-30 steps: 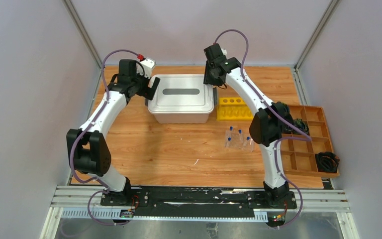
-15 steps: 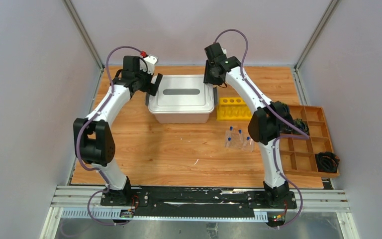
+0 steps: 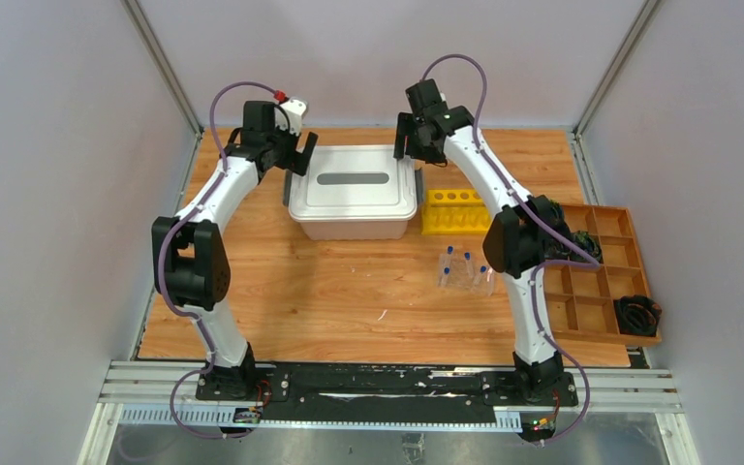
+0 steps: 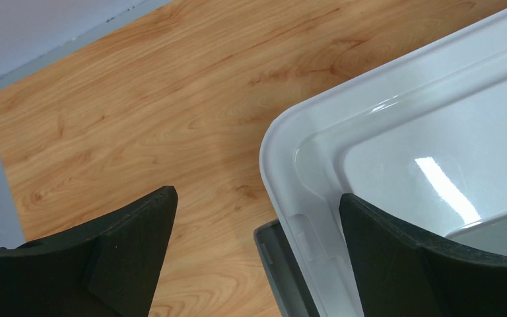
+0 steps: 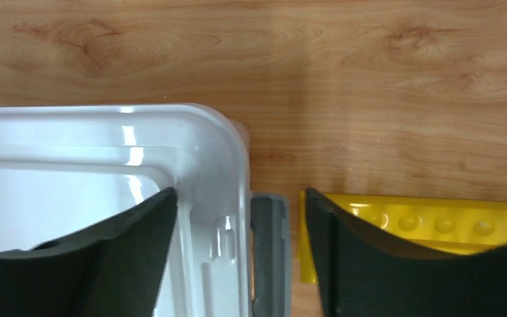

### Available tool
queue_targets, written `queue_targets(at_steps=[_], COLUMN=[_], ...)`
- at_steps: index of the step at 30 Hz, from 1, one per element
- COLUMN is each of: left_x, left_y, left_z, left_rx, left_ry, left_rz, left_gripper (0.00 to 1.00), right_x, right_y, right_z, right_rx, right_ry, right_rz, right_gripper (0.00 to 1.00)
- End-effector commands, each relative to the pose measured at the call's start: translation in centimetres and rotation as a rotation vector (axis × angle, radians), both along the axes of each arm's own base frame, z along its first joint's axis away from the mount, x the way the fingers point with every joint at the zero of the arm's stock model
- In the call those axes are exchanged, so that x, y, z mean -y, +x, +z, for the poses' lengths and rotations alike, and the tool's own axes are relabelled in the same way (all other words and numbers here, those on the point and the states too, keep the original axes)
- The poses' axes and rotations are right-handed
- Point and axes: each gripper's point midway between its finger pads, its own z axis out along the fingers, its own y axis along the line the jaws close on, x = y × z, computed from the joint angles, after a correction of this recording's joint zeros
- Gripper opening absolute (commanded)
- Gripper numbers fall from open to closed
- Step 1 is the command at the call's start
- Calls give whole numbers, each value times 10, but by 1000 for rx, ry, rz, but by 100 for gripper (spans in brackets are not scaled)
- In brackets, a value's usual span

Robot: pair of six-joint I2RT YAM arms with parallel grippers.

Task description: Organize the chemistry lab equipment

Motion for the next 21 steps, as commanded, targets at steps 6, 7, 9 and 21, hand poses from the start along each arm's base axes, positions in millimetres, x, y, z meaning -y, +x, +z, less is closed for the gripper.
queue_targets(at_steps=[6,7,9,21], left_x=[-26,-27,-27,-46], left_y=[-19,-21,-25,-62], left_z=[12,18,29,60], left_rx=[-35,-24,-5,-83], left_ry=[-15,-18,-26,-394], left_rz=[67,68,72,94], left_gripper=[100,100,100,100], right_x=[20,21,20,-6], right_y=[-32,-37,-46,-63], right_z=[66,59,45,-11], right_rx=[97,81,49,-136], right_ry=[84,117,206,536], right_rz=[4,8,18,129], right_gripper=[96,97,98,99])
